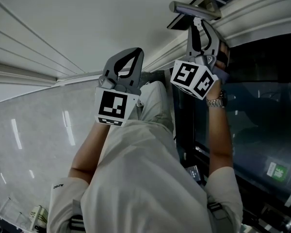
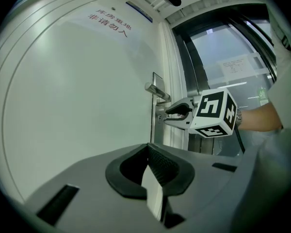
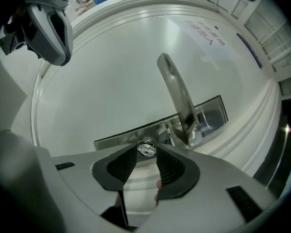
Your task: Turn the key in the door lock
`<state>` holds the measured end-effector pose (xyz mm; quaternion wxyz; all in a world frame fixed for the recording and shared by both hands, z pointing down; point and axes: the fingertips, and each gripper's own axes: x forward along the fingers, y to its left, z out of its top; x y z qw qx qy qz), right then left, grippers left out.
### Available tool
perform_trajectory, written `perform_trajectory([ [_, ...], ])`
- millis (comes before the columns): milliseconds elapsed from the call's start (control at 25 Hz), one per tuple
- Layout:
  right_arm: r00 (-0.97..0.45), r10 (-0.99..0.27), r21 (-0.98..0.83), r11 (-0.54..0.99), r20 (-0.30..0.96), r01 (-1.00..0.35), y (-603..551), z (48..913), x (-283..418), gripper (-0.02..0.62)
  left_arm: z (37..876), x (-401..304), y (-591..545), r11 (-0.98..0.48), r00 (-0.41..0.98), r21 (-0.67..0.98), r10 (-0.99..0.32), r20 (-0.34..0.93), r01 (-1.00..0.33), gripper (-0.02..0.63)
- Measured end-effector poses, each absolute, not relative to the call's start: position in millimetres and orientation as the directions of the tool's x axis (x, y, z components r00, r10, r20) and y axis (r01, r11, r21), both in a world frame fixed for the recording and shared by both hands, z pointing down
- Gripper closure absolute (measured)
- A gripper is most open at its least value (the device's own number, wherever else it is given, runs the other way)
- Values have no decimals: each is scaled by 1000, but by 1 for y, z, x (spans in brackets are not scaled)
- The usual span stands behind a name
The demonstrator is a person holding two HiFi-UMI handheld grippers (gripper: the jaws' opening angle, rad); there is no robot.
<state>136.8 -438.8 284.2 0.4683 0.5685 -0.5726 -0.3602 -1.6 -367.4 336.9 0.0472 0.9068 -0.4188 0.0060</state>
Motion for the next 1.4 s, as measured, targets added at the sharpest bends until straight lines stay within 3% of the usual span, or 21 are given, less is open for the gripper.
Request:
perform_trajectory([
  [520,94,-990,941,67,104,-332,-446,282,138,476,341,3,-369,-649,654,86,-754,60,-756,597],
  [920,69,-981,727,88,183,-681,-447,277,140,482,343,8,-366,-650,656,93,-752,62,-754,597],
  [1120,45,-986,642,71,162,-763,-445,275,142,482,343,6,-361,-644,650,90,-757,66,-760,597],
  [1400,-44,-978,312,107,203,-944,-447,274,146,482,345,4,-358,-639,645,89,-761,73,-764,597],
])
